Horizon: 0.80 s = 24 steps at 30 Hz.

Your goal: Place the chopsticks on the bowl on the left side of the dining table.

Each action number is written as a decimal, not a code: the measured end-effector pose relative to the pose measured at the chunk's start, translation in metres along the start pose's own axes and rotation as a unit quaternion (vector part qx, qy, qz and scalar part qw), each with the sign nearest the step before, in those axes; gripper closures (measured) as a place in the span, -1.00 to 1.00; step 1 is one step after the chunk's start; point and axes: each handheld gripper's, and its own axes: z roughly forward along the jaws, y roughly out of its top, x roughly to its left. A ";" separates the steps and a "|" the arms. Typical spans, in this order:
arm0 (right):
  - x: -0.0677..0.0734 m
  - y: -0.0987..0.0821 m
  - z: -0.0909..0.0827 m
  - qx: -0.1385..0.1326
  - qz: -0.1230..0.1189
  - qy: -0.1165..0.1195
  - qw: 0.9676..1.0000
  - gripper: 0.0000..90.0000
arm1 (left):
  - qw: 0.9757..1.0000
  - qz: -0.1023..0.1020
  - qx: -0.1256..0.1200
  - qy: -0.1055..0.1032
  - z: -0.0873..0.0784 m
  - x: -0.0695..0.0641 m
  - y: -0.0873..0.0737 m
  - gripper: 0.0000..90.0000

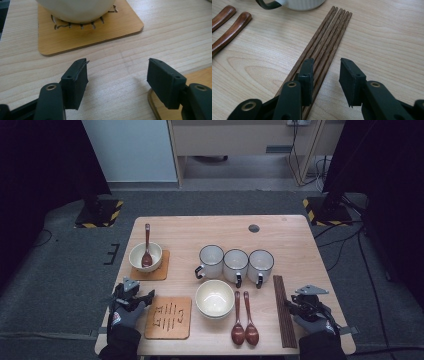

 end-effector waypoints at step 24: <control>-0.009 -0.002 0.006 0.035 0.021 -0.006 0.999 0.76 | 1.000 -0.005 0.006 0.012 0.009 0.006 -0.003 -0.52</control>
